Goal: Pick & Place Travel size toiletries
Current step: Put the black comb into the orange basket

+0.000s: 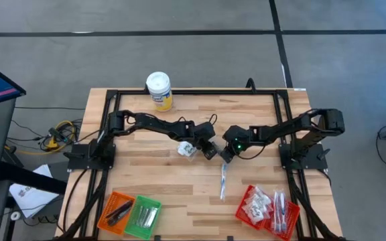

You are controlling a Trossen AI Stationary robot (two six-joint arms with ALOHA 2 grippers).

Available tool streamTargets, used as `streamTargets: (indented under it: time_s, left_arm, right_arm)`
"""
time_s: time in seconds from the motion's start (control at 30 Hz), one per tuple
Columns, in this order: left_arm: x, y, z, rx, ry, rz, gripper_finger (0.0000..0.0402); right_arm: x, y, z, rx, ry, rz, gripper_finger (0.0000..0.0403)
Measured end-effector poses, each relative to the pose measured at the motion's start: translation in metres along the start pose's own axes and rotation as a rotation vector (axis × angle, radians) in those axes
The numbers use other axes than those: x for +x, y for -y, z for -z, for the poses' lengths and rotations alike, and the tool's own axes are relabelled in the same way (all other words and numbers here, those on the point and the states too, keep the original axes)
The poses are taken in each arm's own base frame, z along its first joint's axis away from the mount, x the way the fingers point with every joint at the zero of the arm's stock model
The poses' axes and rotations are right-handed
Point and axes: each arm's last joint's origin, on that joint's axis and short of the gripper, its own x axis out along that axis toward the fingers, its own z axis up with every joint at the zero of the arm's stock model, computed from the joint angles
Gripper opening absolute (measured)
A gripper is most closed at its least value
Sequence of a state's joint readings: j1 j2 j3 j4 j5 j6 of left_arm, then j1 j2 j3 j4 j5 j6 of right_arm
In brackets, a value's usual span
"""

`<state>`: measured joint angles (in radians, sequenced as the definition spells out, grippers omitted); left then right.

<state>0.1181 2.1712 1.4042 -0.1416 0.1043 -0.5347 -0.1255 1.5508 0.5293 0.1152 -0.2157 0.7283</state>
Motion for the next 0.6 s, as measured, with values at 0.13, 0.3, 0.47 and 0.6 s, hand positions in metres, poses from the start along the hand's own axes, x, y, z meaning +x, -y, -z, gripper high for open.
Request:
streamTargets:
  time_s: [0.13,0.3,0.47,0.6]
  left_arm:
    - [-0.028,0.009,-0.01,0.005,0.052,0.03,0.0003]
    - [-0.085,0.023,-0.025,0.031,0.21,0.058,0.0004]
    - [-0.153,0.033,-0.033,0.042,0.452,0.08,0.0004]
    - [-0.194,0.031,-0.036,0.009,0.613,0.142,0.0004]
  right_arm:
    - [-0.019,-0.007,-0.008,-0.036,0.065,-0.041,0.0007]
    - [-0.051,-0.006,-0.02,-0.031,0.16,-0.057,0.0004]
    - [-0.091,-0.005,-0.032,-0.003,0.31,-0.117,0.0002]
    - [-0.126,-0.016,-0.044,-0.02,0.443,-0.199,0.0002]
